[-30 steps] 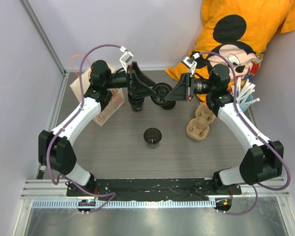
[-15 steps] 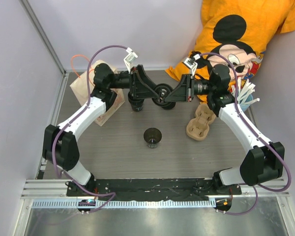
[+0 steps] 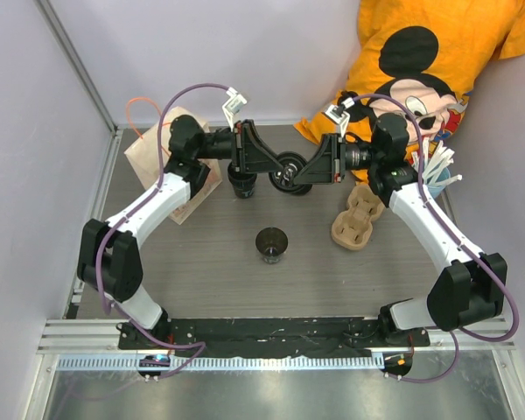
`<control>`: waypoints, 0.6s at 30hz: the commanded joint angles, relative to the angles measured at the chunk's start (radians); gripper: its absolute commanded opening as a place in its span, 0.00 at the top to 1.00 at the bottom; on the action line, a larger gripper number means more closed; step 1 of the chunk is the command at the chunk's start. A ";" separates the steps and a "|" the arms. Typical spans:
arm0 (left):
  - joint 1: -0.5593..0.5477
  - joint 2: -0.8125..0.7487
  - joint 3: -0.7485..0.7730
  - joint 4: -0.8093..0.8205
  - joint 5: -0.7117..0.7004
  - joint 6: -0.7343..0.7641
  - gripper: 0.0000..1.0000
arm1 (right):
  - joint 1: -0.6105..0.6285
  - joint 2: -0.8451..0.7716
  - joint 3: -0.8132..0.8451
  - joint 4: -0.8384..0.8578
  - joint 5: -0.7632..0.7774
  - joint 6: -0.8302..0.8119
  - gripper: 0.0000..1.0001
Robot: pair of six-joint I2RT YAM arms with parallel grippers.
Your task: Pack the takeout coffee
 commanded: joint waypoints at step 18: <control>0.046 -0.163 -0.066 -0.539 -0.352 0.199 0.77 | -0.110 -0.100 0.356 -0.902 0.528 -1.064 0.37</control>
